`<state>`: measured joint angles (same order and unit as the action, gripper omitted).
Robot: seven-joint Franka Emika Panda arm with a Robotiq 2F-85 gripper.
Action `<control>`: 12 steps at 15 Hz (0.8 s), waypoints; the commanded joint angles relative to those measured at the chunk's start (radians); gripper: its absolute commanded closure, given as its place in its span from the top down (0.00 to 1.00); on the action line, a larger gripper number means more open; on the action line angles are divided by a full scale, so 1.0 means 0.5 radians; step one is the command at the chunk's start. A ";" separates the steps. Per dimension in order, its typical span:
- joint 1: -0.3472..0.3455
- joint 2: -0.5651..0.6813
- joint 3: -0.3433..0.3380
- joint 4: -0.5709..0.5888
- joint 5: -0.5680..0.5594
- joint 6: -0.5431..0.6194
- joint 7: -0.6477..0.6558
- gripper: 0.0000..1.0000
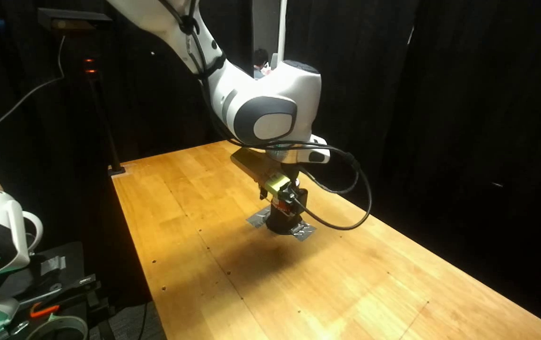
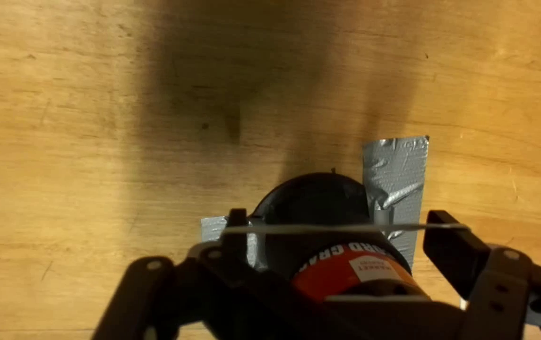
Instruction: Put the elastic around the bottle on the table
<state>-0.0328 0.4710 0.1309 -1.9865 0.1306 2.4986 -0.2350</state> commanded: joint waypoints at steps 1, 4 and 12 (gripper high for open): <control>-0.058 -0.185 0.038 -0.313 0.069 0.271 -0.111 0.66; -0.089 -0.281 0.072 -0.512 0.092 0.543 -0.156 0.42; -0.691 -0.308 0.877 -0.955 0.536 1.678 -0.616 0.03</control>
<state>-0.2276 0.3101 0.3724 -2.4048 0.3211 3.1710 -0.4534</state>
